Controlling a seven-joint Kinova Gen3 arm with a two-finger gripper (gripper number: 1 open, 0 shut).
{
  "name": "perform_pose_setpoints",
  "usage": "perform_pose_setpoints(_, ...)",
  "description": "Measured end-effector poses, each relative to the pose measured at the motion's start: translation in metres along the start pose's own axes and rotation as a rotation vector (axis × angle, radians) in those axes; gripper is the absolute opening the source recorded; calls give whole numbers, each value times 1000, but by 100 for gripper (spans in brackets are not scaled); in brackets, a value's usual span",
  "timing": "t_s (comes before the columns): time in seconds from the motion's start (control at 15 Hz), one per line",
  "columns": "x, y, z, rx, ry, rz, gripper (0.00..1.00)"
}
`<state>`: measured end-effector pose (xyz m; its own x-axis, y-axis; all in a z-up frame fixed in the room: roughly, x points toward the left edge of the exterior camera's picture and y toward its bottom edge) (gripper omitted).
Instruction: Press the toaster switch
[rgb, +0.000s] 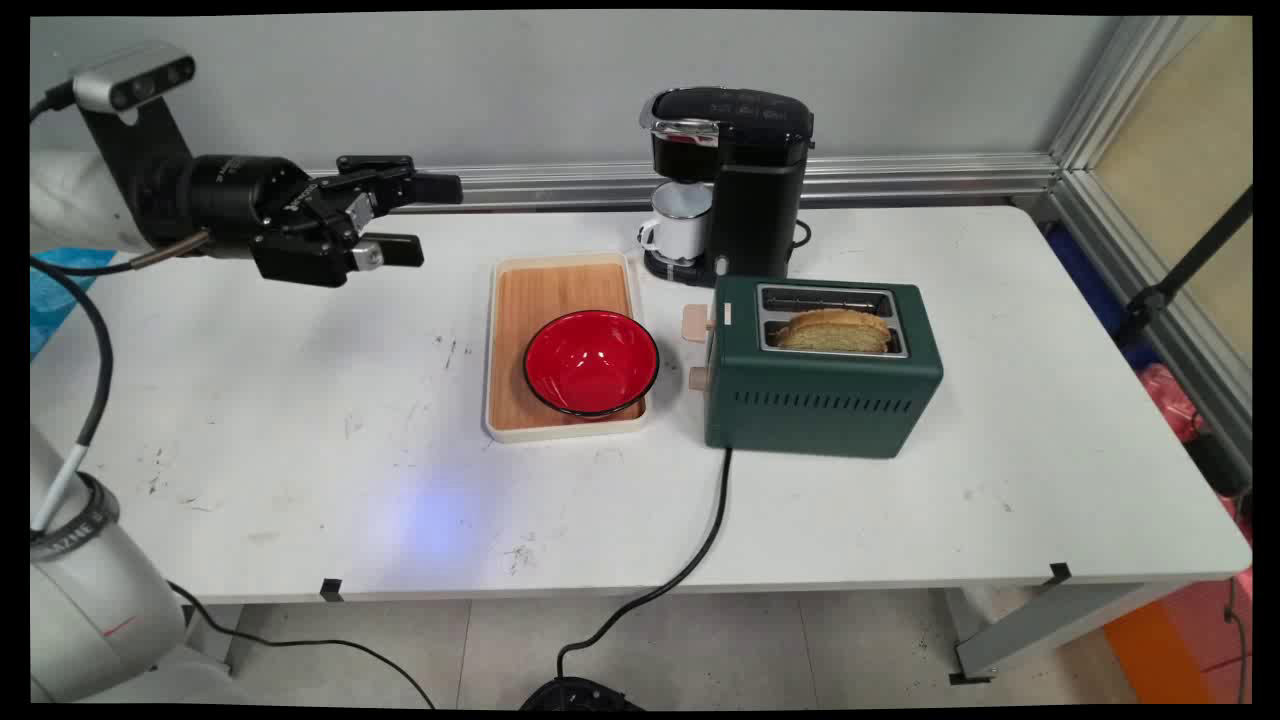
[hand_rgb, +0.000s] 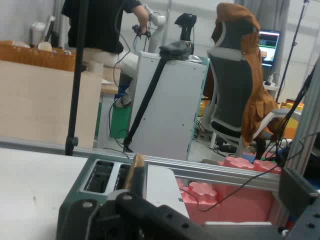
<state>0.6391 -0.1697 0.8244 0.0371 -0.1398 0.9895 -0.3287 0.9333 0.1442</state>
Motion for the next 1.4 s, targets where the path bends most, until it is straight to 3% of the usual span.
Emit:
perform_pose_setpoints(0.27,-2,-11,6,16,-12,-37,100)
perform_pose_setpoints(0.67,-5,-24,40,16,-44,-57,100)
perform_pose_setpoints(1.0,-16,-32,76,13,-131,-29,100)
perform_pose_setpoints(1.4,-14,-44,117,26,-237,96,100)
